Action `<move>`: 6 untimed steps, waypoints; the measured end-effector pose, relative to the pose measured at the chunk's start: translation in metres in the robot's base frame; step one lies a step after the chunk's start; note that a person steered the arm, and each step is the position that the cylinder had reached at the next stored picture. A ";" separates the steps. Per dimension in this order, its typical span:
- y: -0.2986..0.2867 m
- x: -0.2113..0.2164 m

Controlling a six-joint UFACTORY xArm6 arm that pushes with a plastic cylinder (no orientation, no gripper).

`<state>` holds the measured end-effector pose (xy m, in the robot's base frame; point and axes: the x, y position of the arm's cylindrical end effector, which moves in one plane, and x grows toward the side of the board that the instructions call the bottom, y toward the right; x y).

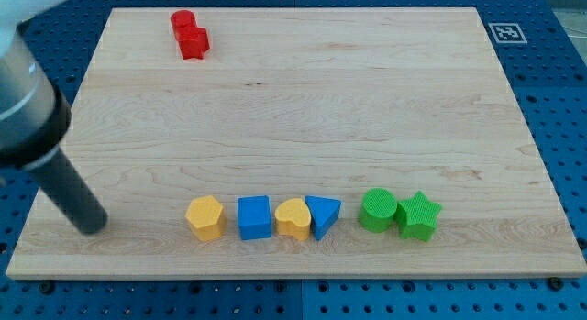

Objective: Slide the yellow heart towards up

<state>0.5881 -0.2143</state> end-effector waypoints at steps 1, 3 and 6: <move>0.050 0.031; 0.201 0.018; 0.198 0.007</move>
